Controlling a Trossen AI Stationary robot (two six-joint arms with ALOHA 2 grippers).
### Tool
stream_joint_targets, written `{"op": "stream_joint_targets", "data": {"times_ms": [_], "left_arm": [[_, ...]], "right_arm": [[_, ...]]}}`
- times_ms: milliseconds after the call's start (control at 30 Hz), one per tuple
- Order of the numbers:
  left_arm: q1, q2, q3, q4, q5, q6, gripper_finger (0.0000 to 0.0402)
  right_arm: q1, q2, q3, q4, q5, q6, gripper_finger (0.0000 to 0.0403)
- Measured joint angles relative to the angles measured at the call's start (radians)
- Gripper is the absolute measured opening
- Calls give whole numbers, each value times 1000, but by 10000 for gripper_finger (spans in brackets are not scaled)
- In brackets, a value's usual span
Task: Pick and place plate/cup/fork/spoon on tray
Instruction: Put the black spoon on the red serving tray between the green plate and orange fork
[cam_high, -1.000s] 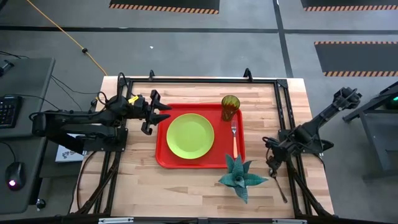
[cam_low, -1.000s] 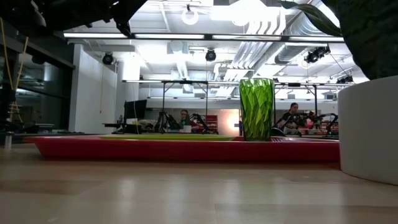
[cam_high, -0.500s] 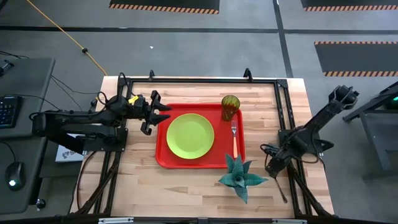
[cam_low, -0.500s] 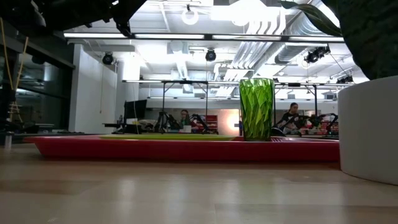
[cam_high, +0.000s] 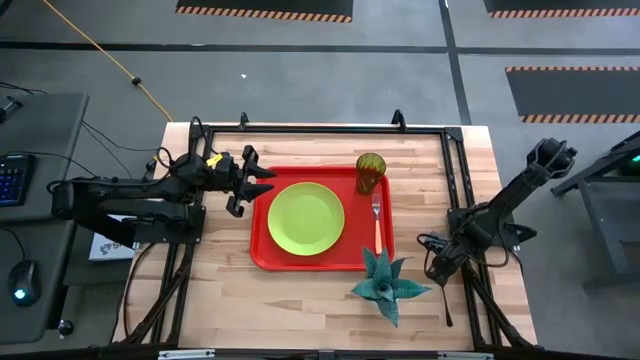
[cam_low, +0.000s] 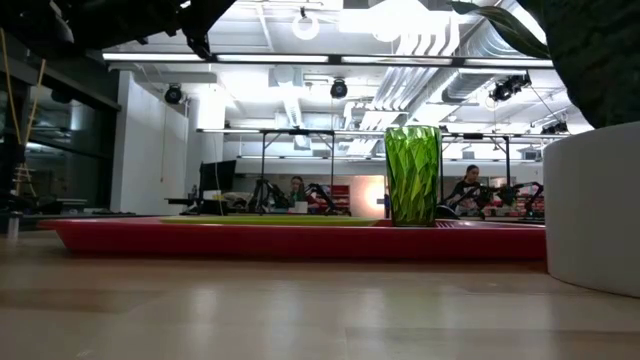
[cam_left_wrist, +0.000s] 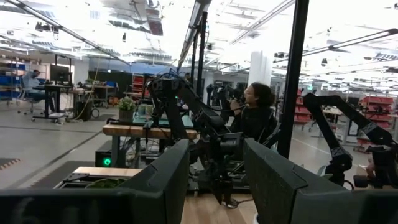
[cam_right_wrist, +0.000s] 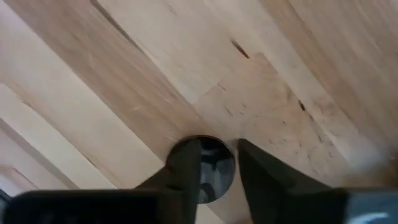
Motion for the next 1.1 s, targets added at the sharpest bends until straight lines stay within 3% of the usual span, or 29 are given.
{"op": "stream_joint_targets", "data": {"times_ms": [200, 500, 667, 900, 1100], "left_arm": [[0, 0, 0, 0, 0, 0, 142], [0, 0, 0, 1, 0, 0, 142], [0, 0, 0, 8, 0, 0, 142], [0, 0, 0, 8, 0, 0, 142], [0, 0, 1, 33, 0, 0, 142]], "right_arm": [[0, -1, 3, 17, -2, -37, 11], [-6, -58, 19, 20, -24, -35, 2], [-18, -128, 111, -65, 105, -36, 1], [-94, -166, 346, -382, 258, -118, 1], [-198, -165, 564, -595, 581, -303, 0]]}}
